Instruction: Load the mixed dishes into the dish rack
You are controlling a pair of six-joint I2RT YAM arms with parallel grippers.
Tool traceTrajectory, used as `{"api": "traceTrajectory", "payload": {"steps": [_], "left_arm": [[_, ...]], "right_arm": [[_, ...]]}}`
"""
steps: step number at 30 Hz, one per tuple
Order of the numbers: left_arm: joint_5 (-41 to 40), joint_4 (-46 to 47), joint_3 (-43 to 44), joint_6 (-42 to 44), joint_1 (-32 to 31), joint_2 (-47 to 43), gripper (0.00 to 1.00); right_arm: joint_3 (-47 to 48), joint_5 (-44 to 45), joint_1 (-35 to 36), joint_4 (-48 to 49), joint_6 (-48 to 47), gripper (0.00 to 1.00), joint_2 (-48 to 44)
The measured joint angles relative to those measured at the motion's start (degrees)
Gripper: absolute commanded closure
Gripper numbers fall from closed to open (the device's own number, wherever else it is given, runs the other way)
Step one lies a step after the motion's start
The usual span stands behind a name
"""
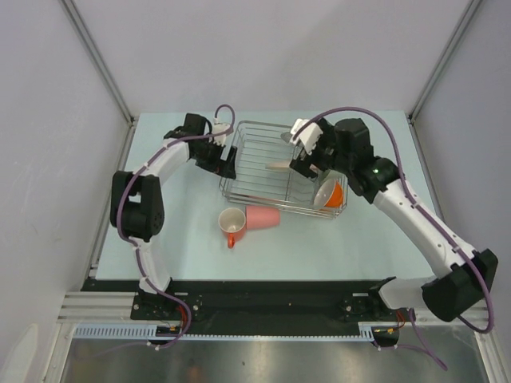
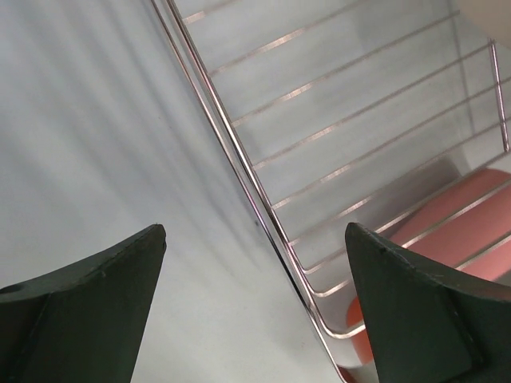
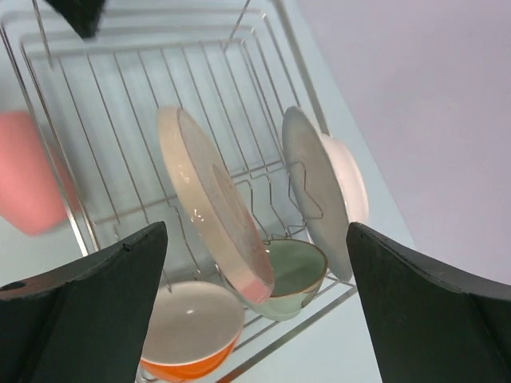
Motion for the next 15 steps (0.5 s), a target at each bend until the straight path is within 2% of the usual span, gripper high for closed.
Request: {"api": "traceTrajectory", "payload": {"steps": [7,15], "left_arm": [[-0.7,0.7,6.9,-0.1,0.0,5.7,0.00],[-0.8,-0.1,1.7,2.4,-1.4,5.9,0.00]], "right_arm": [[-2.3,3.1,-5.2,6.9,19.4,0.00,-7.4],[-5.1,9.9,-8.6,9.9,35.3,0.00,-7.1]]}}
